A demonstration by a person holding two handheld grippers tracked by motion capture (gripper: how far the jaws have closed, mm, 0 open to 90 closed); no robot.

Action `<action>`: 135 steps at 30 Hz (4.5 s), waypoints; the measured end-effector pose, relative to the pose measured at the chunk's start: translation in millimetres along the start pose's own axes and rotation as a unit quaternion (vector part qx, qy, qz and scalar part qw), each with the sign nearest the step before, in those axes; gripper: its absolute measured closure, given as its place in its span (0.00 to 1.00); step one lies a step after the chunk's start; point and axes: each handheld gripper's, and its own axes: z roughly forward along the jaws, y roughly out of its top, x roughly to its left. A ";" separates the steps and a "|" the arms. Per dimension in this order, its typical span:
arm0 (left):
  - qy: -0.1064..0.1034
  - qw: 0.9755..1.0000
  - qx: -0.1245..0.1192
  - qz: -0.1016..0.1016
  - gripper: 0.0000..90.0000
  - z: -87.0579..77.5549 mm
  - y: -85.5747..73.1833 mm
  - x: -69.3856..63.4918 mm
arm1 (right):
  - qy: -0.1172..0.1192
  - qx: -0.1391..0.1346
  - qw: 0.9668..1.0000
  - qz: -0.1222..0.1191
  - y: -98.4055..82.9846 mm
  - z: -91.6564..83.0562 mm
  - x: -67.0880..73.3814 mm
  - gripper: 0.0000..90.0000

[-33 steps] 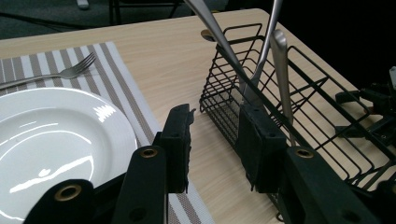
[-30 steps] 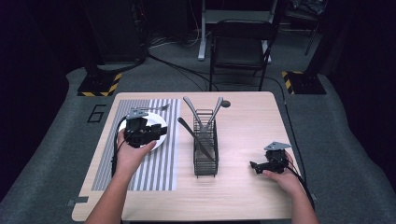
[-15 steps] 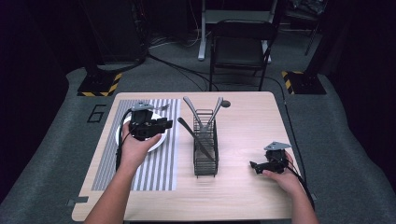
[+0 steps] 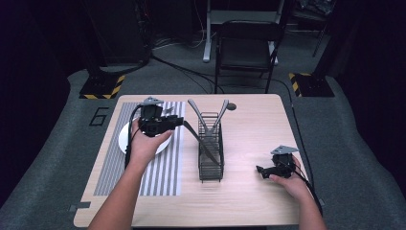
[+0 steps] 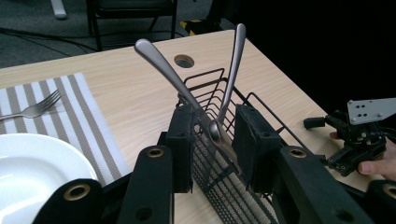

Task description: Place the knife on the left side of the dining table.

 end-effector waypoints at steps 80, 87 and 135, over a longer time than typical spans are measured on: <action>-0.050 0.997 -0.008 0.060 0.93 4.3 21.1 -63.5 | -0.003 -0.004 1.000 -0.005 -0.8 0.9 -0.2 0.00; -0.045 0.997 -0.017 0.057 0.93 -9.0 28.6 -60.7 | -0.003 -0.004 1.000 -0.005 -0.8 1.0 -0.2 0.00; 0.013 0.999 -0.046 0.013 0.93 -61.3 19.3 -4.1 | -0.003 -0.005 1.000 -0.004 -0.8 1.0 -0.2 0.00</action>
